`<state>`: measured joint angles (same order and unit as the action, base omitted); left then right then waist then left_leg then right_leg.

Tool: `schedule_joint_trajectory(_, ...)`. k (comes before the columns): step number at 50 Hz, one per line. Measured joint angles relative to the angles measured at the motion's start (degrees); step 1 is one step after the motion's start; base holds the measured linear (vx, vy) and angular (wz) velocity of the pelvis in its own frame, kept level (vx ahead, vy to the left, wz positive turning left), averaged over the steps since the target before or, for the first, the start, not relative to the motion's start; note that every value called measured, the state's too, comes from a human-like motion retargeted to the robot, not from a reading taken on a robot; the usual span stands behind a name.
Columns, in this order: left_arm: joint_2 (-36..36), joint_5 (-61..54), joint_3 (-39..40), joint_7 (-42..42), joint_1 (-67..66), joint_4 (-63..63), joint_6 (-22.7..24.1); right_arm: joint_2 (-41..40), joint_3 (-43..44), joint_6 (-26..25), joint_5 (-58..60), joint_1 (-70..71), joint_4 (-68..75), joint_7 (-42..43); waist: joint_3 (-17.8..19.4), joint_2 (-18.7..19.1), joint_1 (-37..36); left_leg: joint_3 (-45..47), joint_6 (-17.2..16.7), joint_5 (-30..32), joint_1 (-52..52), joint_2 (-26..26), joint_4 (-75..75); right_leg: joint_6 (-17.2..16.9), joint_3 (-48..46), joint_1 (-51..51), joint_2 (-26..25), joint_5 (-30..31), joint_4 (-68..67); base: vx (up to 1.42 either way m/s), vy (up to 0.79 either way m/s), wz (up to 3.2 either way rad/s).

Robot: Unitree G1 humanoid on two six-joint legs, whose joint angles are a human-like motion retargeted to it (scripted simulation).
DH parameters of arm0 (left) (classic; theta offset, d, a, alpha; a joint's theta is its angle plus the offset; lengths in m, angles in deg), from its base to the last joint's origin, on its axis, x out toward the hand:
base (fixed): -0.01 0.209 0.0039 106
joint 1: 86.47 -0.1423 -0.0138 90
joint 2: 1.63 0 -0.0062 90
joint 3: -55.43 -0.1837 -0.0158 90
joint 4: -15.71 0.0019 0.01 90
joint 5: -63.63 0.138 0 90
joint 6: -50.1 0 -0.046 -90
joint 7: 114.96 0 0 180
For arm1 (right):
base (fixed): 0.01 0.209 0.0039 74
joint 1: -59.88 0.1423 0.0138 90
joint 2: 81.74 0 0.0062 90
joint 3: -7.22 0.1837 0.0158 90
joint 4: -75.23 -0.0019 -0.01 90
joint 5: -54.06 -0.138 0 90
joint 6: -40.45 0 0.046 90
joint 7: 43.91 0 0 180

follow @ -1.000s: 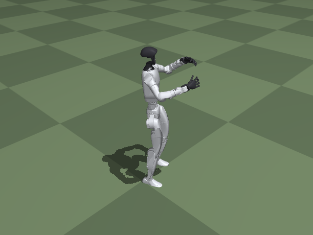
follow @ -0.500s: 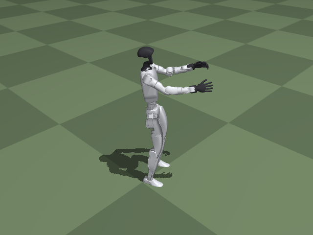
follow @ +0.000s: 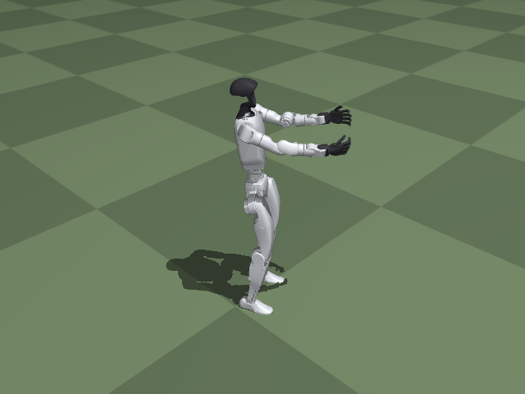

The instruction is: Dance

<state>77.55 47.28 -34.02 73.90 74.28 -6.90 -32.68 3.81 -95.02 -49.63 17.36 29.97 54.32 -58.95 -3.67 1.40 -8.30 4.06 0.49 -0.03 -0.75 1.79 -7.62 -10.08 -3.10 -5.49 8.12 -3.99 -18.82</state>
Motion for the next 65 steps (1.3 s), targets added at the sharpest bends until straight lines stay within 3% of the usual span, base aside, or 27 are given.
schedule_joint_trajectory(5, 10.1, 2.0, -11.7, 4.3, -4.0, -24.0, -5.9, 12.5, -10.3, -3.9, 0.7, -6.9, -27.3, -4.2, 0.2, -0.6, 1.9, -3.3, 0.3, -4.0, -2.1, -1.0, -6.5, -0.3, -1.9, 3.6, 0.3, 2.8, 6.4, 0.08, -0.18, -0.03)
schedule_joint_trajectory(10, 30.5, -20.9, -21.9, -2.9, -16.9, -71.1, -15.2, 26.2, -12.1, -0.9, -11.2, -20.3, -62.1, 3.1, 1.4, -1.0, 2.9, -5.3, -0.3, -9.3, -5.4, -2.4, -15.9, 0.0, -4.2, 5.9, -0.3, 4.3, 9.7, 0.02, -0.23, 0.07)
schedule_joint_trajectory(13, 40.1, -28.4, -21.5, -10.0, -29.5, -97.3, -11.4, 30.8, -9.0, 3.1, -14.7, -31.9, -81.3, 2.3, 2.0, -1.4, 5.3, -8.5, -1.3, -13.4, -9.3, -2.8, -23.8, -0.3, -5.5, 6.8, -0.6, 4.5, 11.2, 0.02, -0.19, 0.52)
schedule_joint_trajectory(15, 43.7, -26.7, -22.6, -13.7, -39.0, -110.3, -3.7, 32.3, -6.8, 6.3, -15.1, -40.2, -91.2, 0.2, 2.1, -1.0, 7.4, -11.0, -2.0, -15.9, -11.9, -3.0, -29.0, -1.0, -6.4, 7.1, -1.1, 4.2, 11.8, 0.07, -0.14, 0.73)
schedule_joint_trajectory(17, 43.9, -18.3, -24.3, -18.4, -46.3, -114.9, 0.5, 31.7, -5.6, 10.0, -14.2, -46.9, -96.4, -2.0, 1.7, -0.6, 8.7, -12.4, -2.2, -17.7, -14.0, -3.4, -32.9, -1.6, -6.8, 7.3, -1.6, 3.4, 11.8, 0.09, -0.08, 0.49)
schedule_joint_trajectory(22, 41.3, -21.9, -20.0, -25.1, -51.7, -115.3, 3.3, 26.5, -3.7, 11.2, -14.7, -54.3, -95.6, -0.1, -0.2, -0.8, 10.6, -14.6, -2.5, -17.8, -16.7, -3.0, -34.7, -2.7, -7.2, 6.2, -1.7, 2.5, 11.4, -0.01, -0.03, 0.33)
schedule_joint_trajectory(27, 35.6, -26.3, -13.4, -23.2, -52.2, -110.3, -1.8, 21.1, -7.2, 5.5, -17.0, -52.1, -87.4, 3.6, -1.7, -1.6, 9.4, -13.5, -2.2, -13.3, -17.5, -1.2, -28.9, -1.5, -8.8, 3.6, -0.4, 3.1, 11.7, -0.09, 0.06, 0.07)
schedule_joint_trajectory(30, 27.4, -17.9, -5.7, -18.4, -53.6, -103.9, -4.6, 15.5, -7.5, 0.2, -18.3, -47.7, -83.6, 4.9, -1.5, -2.2, 5.6, -10.9, -1.2, -9.7, -16.7, -0.7, -24.0, -1.3, -8.5, 2.1, 0.5, 3.5, 11.2, -0.09, 0.07, -0.25)
schedule_joint_trajectory(32, 19.7, -9.2, -1.7, -16.0, -55.4, -98.2, -3.7, 10.0, -6.5, 0.7, -21.1, -44.3, -83.9, 6.5, -0.1, -2.5, 3.0, -9.3, -0.5, -7.4, -15.2, -0.1, -21.1, -1.5, -8.7, 1.9, 1.8, 3.5, 10.3, -0.03, 0.07, -0.13)
schedule_joint_trajectory(35, 4.1, 5.3, 2.9, -17.5, -57.7, -85.6, -0.4, 1.0, -3.2, 9.7, -23.0, -39.0, -88.4, 8.7, 1.6, -3.7, 0.6, -8.3, 0.3, -4.4, -13.0, 1.8, -16.0, -2.6, -9.1, 1.4, 4.1, 3.0, 8.2, -0.03, 0.06, 0.40)
schedule_joint_trajectory(37, -6.3, 9.0, 5.4, -20.2, -59.2, -74.8, 1.9, -5.0, -1.1, 18.7, -16.7, -36.6, -92.2, 8.9, 2.5, -4.2, -0.7, -8.5, 0.6, -2.3, -11.1, 3.1, -12.0, -3.3, -9.6, 0.9, 5.5, 2.3, 6.1, 0.07, 0.07, 0.67)
schedule_joint_trajectory(40, -20.6, 5.8, 11.4, -19.7, -62.0, -57.5, 2.9, -13.0, 2.4, 30.8, -0.4, -34.1, -94.7, 9.0, 3.7, -4.9, -3.0, -8.9, 0.8, 0.6, -7.7, 5.1, -6.3, -4.1, -9.5, -0.1, 7.4, 0.5, 1.6, 0.09, 0.09, 0.39)
schedule_joint_trajectory(42, -27.2, -3.1, 16.5, -17.1, -62.1, -45.8, 0.8, -16.3, 3.0, 36.7, 12.1, -34.3, -93.4, 13.9, 4.1, -4.9, -5.2, -8.1, 0.6, 2.0, -5.8, 5.7, -3.2, -3.9, -8.4, -1.9, 7.6, -1.0, -2.3, 0.08, 0.11, -0.10)
schedule_joint_trajectory(45, -26.5, -28.1, 22.4, -7.7, -62.7, -36.0, -1.0, -18.7, -1.2, 39.7, 26.1, -36.6, -89.1, 28.6, 4.9, -4.2, -7.9, -5.4, 0.9, 3.4, -3.7, 6.5, 0.7, -3.5, -5.5, -5.5, 7.0, -3.8, -8.7, 0.07, 0.07, -0.72)
schedule_joint_trajectory(48, -27.9, -51.3, 27.6, -8.5, -61.3, -31.0, -2.2, -20.6, -3.7, 40.7, 23.0, -43.0, -83.7, 30.1, 5.1, -4.5, -10.5, -2.2, 1.3, 3.7, -1.9, 7.5, 2.7, -2.5, -2.1, -8.2, 6.0, -6.1, -14.1, 0.15, 0.14, -0.92)
schedule_joint_trajectory(50, -28.7, -66.3, 29.7, -7.9, -59.5, -29.7, -0.1, -24.3, -5.0, 39.4, 12.8, -46.9, -80.0, 25.3, 5.6, -4.3, -11.3, -1.3, 1.7, 3.6, -0.7, 8.2, 3.1, -1.7, -0.2, -8.9, 5.5, -6.7, -16.4, 0.19, 0.14, -0.69)
schedule_joint_trajectory(52, -30.2, -73.6, 32.1, -5.0, -55.3, -30.2, 1.7, -30.6, -4.7, 37.7, -5.6, -49.4, -77.5, 21.5, 5.4, -3.9, -10.6, -1.0, 2.2, 3.6, -0.1, 8.1, 2.7, -1.0, 0.5, -8.3, 5.3, -5.7, -16.0, 0.15, 0.07, -0.34)
schedule_joint_trajectory(55, -29.1, -76.0, 31.1, 0.3, -48.5, -33.7, 0.1, -38.0, -2.6, 37.0, -35.4, -49.9, -74.5, 13.4, 4.7, -3.6, -7.4, -1.4, 3.6, 3.6, -0.9, 7.5, 1.4, 0.0, 0.4, -7.0, 5.0, -1.5, -12.1, 0.03, -0.05, -0.11)
schedule_joint_trajectory(57, -29.2, -73.3, 29.7, 3.4, -43.2, -37.3, -0.5, -40.1, 0.1, 34.9, -46.9, -48.3, -72.4, 9.1, 4.0, -3.5, -5.4, -2.8, 4.3, 3.3, -2.4, 7.2, 0.3, 0.0, 0.5, -7.0, 5.3, 2.2, -9.2, -0.14, -0.03, 0.00)
schedule_joint_trajectory(61, -28.1, -72.0, 26.7, 10.9, -33.2, -46.5, -1.1, -40.0, 2.4, 28.2, -45.7, -43.3, -71.7, 0.3, 2.9, -2.9, -1.1, -5.1, 4.3, 1.9, -5.6, 6.0, -1.9, -1.7, -0.2, -7.5, 5.7, 8.7, -5.1, -0.17, 0.00, -0.14)
schedule_joint_trajectory(65, -25.6, -71.0, 25.4, 22.1, -27.7, -58.9, -3.8, -40.8, -0.9, 15.9, -34.5, -40.1, -73.0, -14.1, 1.6, -1.1, 4.5, -5.2, 3.6, 0.8, -8.4, 3.4, -3.7, -4.9, 1.3, -8.0, 2.5, 9.1, -5.8, -0.04, 0.05, -0.40)
